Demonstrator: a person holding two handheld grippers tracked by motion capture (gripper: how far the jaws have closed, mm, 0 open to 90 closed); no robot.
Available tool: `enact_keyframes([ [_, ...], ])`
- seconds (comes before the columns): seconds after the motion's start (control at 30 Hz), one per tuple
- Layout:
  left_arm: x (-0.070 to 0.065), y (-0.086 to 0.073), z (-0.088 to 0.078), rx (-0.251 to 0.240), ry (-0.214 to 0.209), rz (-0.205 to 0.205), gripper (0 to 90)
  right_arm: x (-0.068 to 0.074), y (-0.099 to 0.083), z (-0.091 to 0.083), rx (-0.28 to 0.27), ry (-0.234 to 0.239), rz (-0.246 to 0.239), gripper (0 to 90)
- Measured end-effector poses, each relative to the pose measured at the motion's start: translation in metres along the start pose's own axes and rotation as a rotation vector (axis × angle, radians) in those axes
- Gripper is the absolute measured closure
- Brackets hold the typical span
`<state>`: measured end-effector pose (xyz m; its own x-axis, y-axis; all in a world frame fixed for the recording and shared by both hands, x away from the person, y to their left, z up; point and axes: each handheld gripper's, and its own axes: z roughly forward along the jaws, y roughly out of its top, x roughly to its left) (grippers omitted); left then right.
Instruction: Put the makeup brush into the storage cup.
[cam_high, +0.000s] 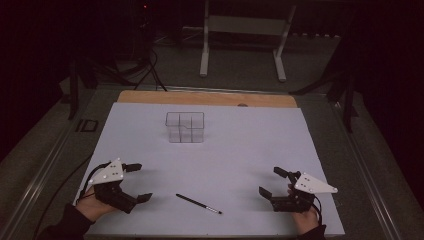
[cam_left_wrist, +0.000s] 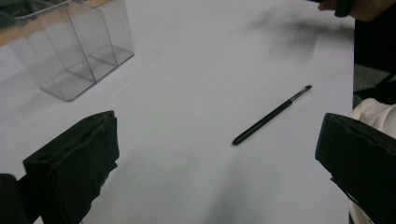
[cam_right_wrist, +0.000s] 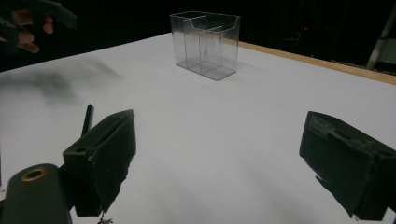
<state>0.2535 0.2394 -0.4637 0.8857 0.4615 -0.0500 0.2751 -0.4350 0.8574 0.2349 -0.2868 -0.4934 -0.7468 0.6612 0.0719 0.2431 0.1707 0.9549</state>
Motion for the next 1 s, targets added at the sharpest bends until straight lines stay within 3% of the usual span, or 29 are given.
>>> enact_keyframes([
  [0.1, 0.003, 0.004, 0.006, 0.017, -0.029, 0.013, 0.9, 0.000, 0.000, 0.000, 0.000, 0.003, 0.004, 10.9],
  [0.13, 0.005, 0.006, 0.011, 0.042, -0.045, 0.038, 0.9, 0.000, 0.000, 0.001, 0.001, 0.005, 0.005, 10.9],
  [0.27, 0.006, 0.008, 0.016, 0.060, -0.062, 0.054, 0.9, 0.000, 0.000, 0.001, 0.002, 0.005, 0.007, 10.9],
  [0.47, 0.007, 0.016, 0.031, 0.127, -0.105, 0.125, 4.5, 0.000, -0.001, 0.001, 0.004, 0.007, 0.010, 10.9],
  [1.0, 0.005, 0.031, 0.065, 0.360, -0.225, 0.270, 4.9, 0.000, -0.001, 0.002, 0.009, 0.012, 0.007, 10.9],
])
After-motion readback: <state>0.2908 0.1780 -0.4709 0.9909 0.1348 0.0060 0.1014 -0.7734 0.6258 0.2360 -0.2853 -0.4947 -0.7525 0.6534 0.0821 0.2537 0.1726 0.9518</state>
